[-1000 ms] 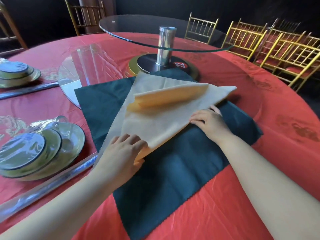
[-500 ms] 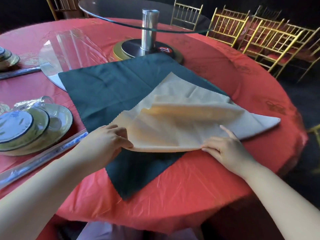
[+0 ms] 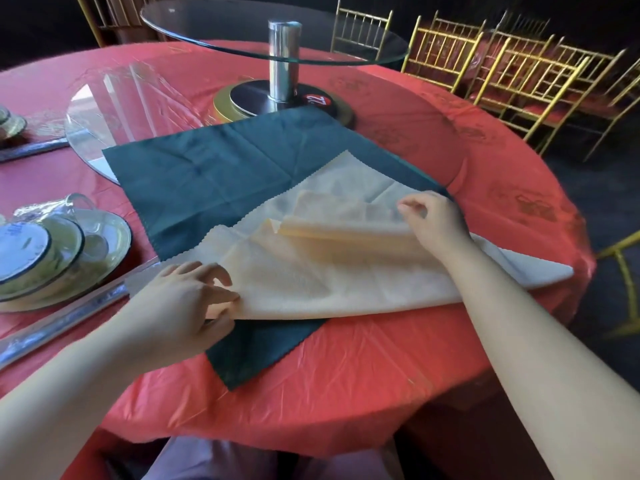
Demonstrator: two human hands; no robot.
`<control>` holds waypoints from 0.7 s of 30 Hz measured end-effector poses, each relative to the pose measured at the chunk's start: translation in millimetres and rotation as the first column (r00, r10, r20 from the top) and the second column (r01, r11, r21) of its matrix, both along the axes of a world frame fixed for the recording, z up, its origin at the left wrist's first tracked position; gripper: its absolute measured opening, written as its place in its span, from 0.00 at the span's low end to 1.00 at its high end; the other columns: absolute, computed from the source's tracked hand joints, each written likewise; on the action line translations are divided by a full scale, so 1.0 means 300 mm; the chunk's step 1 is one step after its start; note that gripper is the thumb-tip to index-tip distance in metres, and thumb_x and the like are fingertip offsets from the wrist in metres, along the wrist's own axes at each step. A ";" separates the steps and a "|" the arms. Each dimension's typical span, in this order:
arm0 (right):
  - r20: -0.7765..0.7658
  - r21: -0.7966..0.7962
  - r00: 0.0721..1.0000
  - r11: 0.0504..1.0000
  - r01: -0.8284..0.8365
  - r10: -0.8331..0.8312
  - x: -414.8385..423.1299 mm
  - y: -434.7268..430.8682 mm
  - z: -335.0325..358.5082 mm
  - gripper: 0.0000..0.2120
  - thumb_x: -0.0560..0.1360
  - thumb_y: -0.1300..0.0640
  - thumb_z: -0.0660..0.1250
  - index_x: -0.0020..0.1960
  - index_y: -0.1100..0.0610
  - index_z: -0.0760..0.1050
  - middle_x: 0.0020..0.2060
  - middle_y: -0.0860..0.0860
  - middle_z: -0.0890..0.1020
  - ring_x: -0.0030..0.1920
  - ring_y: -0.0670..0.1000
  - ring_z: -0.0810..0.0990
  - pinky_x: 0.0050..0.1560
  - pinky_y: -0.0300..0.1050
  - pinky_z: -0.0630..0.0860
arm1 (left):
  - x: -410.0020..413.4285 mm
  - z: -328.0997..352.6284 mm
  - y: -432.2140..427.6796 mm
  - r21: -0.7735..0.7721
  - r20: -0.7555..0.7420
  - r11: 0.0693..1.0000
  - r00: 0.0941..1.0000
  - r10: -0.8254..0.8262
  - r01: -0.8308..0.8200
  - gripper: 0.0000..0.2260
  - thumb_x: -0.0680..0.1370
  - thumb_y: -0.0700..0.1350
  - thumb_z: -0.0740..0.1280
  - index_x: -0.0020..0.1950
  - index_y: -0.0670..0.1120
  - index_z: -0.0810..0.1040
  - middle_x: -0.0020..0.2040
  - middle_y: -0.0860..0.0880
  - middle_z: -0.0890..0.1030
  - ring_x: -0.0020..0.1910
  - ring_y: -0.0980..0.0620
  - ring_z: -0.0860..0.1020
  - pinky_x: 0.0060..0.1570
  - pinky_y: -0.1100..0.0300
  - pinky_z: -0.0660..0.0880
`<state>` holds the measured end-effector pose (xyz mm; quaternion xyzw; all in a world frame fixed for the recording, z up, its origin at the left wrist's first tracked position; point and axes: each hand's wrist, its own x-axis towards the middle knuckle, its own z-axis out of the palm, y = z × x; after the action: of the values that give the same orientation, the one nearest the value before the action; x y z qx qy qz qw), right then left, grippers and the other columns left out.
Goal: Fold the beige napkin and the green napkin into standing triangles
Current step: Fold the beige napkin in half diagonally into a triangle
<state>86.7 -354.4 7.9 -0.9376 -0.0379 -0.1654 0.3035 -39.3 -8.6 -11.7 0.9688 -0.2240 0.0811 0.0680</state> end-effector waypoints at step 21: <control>-0.419 0.084 0.875 0.970 -0.228 0.242 0.234 0.153 0.005 0.05 0.70 0.54 0.73 0.43 0.54 0.79 0.31 0.45 0.74 0.33 0.43 0.72 0.34 0.37 0.65 | -0.017 -0.136 -0.138 -0.013 -0.095 0.973 0.969 0.229 -0.231 0.26 0.80 0.56 0.41 0.66 0.50 0.72 0.64 0.51 0.75 0.61 0.45 0.74 0.65 0.49 0.60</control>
<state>156.9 -308.4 9.4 -0.9344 -0.0815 0.0811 0.3372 -44.4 -50.0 -52.3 0.9901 -0.1058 0.0460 0.0799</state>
